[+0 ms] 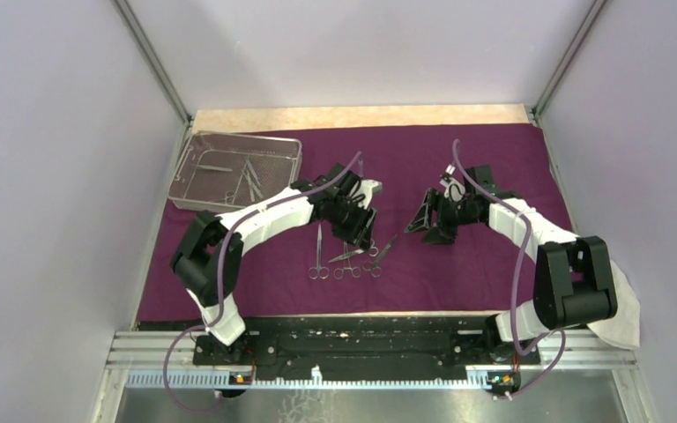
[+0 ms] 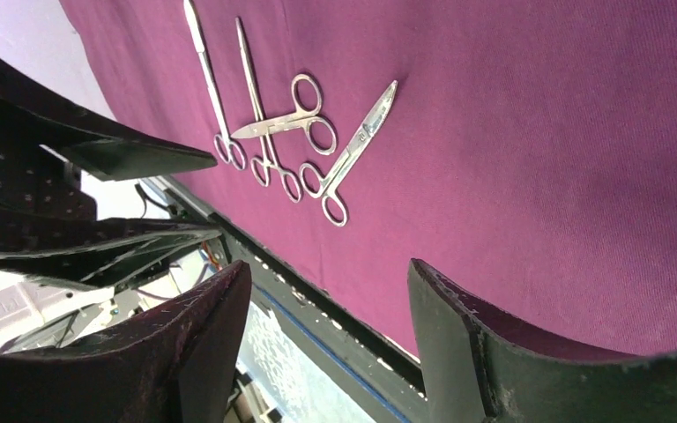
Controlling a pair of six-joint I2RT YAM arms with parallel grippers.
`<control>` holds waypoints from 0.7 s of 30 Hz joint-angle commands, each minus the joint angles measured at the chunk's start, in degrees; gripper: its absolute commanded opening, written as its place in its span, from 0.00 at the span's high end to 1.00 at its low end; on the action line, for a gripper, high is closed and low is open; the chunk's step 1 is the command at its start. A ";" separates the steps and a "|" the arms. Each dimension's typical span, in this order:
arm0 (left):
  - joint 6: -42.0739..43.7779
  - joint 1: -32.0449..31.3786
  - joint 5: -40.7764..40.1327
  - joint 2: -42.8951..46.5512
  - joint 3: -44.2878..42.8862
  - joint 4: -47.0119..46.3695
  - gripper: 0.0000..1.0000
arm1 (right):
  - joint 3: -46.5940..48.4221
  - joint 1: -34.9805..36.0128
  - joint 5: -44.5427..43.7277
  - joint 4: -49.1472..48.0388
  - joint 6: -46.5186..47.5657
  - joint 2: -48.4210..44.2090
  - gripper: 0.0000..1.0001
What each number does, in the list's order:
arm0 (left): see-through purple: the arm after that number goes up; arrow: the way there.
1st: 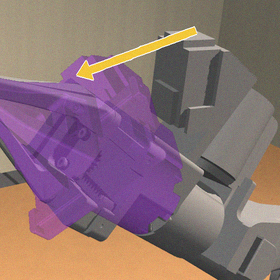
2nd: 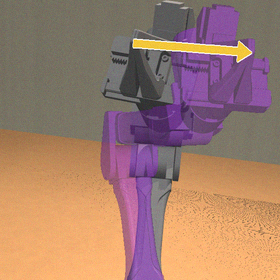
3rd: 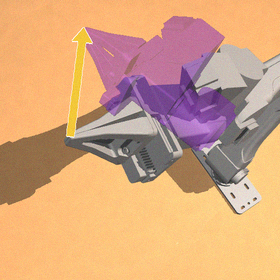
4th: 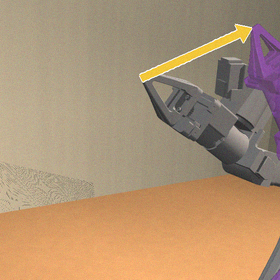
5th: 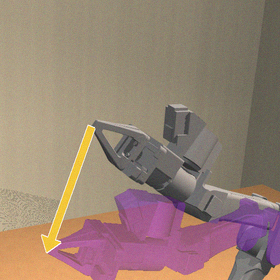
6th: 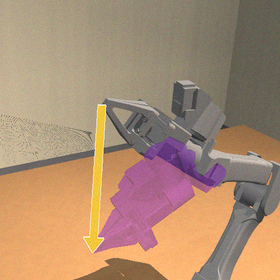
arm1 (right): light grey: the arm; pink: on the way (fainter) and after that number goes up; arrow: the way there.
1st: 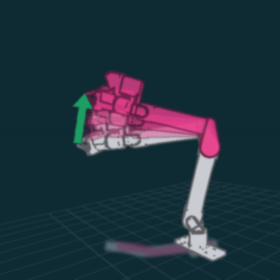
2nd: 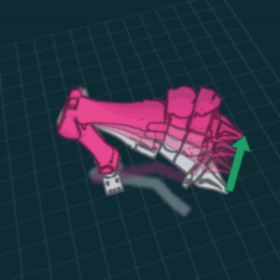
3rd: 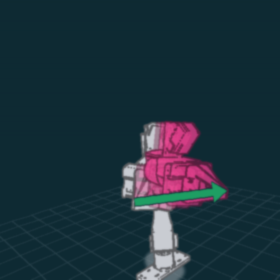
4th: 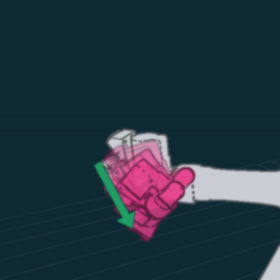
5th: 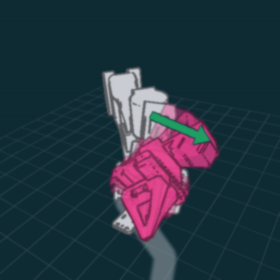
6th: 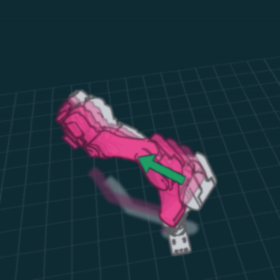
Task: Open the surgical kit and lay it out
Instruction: Pick up the medical item from the surgical kit.
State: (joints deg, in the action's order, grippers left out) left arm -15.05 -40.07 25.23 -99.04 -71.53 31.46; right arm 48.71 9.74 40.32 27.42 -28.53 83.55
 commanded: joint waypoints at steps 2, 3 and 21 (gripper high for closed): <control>11.96 -1.20 -9.50 -2.59 -1.01 6.89 0.46 | 0.46 0.28 1.89 -0.52 2.41 -0.15 0.35; 12.56 -1.53 -11.63 -2.93 -1.28 7.77 0.46 | 0.43 0.26 1.83 -0.38 2.60 -0.17 0.35; 22.58 -2.39 -8.56 -8.10 -4.54 4.09 0.60 | -1.10 0.25 2.05 -0.78 1.55 -1.99 0.36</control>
State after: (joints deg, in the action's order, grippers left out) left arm 4.71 -41.54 15.09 -103.53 -72.55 38.04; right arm 48.03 9.74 41.69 27.51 -27.03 83.53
